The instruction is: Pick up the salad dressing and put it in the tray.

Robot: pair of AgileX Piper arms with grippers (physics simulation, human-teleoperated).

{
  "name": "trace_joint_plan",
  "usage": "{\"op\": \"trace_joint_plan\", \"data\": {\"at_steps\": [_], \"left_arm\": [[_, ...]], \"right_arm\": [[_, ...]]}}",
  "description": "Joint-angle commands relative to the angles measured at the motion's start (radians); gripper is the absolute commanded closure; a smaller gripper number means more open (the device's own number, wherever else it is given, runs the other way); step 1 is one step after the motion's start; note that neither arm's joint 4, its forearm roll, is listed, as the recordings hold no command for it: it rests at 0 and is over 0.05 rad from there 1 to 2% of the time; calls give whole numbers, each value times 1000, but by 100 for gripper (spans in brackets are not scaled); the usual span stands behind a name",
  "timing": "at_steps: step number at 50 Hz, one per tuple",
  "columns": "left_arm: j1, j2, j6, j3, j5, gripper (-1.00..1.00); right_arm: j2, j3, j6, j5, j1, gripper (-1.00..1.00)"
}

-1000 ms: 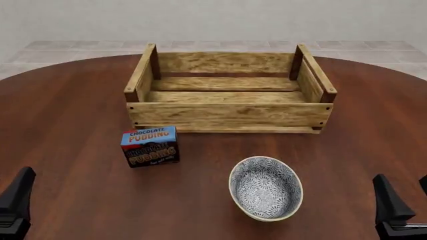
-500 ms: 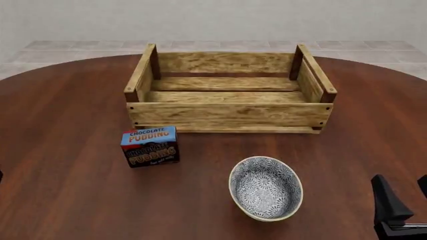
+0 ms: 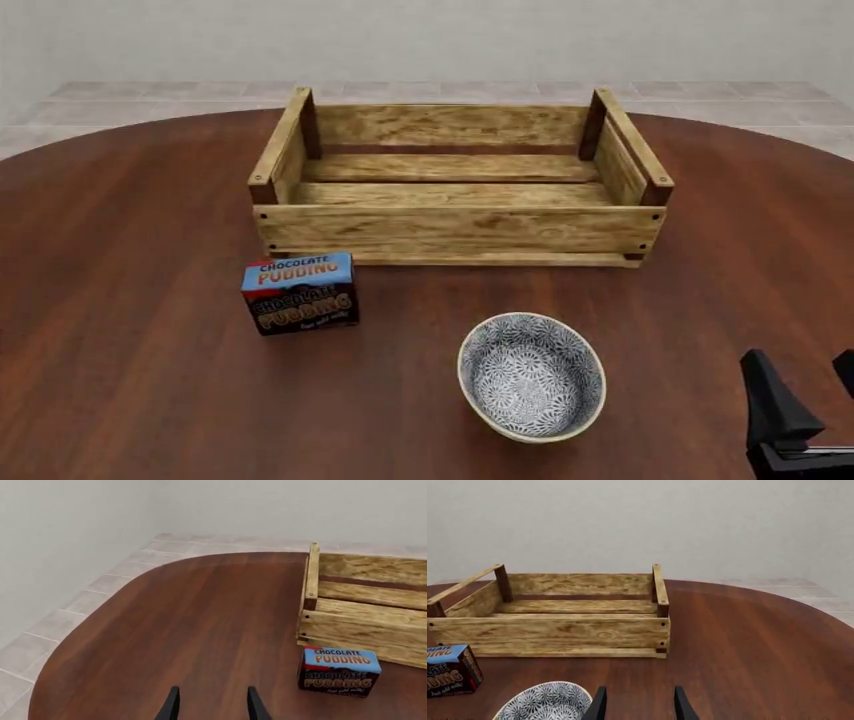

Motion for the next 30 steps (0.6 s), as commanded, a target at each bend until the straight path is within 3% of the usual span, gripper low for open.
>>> {"op": "trace_joint_plan", "data": {"at_steps": [1, 15, 30], "left_arm": [[105, 63, -5, 20, -41, -100], [239, 196, -28, 84, -187, -100], [310, 290, -9, 123, -293, -100]], "right_arm": [[7, 1, -1, -4, 0, -100], [14, 0, -5, -7, 3, -100], [15, 0, -7, -7, 2, -100]]}}
